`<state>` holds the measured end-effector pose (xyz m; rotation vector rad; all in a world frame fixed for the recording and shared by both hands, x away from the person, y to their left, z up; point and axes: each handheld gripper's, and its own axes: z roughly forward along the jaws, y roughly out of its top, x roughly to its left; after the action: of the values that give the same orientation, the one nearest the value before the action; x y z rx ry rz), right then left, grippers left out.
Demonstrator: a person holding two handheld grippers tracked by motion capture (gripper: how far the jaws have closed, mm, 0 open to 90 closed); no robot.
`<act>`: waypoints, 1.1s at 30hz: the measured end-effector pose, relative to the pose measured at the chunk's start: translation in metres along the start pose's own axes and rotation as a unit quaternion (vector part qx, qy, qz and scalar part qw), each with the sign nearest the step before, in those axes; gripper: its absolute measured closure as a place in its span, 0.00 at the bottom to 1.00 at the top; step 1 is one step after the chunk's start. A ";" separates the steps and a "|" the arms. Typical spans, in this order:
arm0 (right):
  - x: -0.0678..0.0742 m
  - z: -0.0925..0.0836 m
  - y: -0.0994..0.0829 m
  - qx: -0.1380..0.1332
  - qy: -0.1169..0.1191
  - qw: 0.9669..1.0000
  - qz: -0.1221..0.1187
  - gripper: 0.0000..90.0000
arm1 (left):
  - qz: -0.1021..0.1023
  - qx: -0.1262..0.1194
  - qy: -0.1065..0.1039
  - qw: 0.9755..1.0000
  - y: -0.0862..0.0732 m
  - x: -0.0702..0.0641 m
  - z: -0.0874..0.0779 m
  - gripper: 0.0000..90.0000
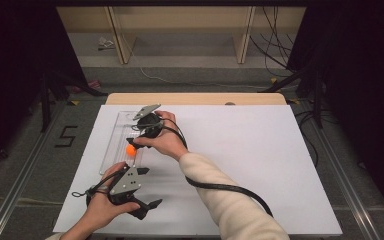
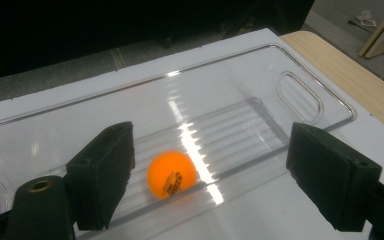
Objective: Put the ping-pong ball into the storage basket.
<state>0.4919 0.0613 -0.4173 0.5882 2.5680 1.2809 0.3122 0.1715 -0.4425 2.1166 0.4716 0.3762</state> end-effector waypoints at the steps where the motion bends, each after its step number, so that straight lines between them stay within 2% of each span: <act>1: -0.001 -0.002 -0.001 -0.001 -0.001 1.000 -0.001 0.23 | 0.000 0.000 0.000 1.000 0.000 0.000 0.000 0.00; 33: -0.020 -0.056 -0.035 -0.006 -0.031 0.999 0.015 0.23 | 0.000 0.001 0.002 1.000 0.000 0.001 0.000 0.00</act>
<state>0.4806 -0.0067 -0.4114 0.6559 2.5085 1.2661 0.3127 0.1723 -0.4425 2.1184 0.4736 0.3809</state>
